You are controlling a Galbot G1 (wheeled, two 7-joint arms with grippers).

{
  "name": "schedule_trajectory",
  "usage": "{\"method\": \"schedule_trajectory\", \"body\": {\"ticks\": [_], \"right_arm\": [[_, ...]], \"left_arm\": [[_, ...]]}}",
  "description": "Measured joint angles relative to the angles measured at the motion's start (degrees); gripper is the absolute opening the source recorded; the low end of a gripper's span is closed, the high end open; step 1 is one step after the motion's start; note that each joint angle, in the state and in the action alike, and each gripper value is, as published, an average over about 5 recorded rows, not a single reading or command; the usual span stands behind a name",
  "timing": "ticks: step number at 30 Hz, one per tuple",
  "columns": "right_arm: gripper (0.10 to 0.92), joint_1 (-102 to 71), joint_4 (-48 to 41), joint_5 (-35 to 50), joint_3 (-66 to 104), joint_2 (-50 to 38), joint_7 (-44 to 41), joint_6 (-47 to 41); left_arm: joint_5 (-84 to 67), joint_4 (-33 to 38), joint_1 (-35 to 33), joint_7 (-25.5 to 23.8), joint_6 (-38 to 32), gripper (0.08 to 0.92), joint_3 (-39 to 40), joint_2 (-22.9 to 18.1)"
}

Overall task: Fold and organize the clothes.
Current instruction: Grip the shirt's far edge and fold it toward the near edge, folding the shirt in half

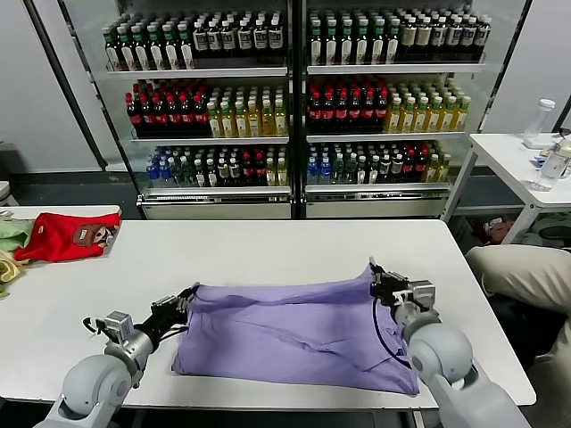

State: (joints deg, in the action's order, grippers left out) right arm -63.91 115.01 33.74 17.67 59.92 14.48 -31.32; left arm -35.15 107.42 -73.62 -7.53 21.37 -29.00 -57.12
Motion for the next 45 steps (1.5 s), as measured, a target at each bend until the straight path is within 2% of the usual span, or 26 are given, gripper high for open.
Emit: {"method": "schedule_trajectory", "body": {"ticks": [22,34,45], "right_arm": [[0.113,-12.57,7.34,0.36,6.35,-1.51,-0.54,0.23],[0.113,-15.84,7.25,-0.30,6.88,-1.14,-0.90,0.67],[0.113,-16.50,5.82,-0.48,7.00,-1.45,-1.11,0.91]], "left_arm": [[-0.62,6.17,-8.99,0.56,-0.48,0.085,-2.66,0.01],[-0.74,6.84,-11.00,0.31,-0.14,0.085,-3.33,0.22],[-0.73,9.57,-13.30,1.19,2.94,0.085,-4.51,0.76]]}}
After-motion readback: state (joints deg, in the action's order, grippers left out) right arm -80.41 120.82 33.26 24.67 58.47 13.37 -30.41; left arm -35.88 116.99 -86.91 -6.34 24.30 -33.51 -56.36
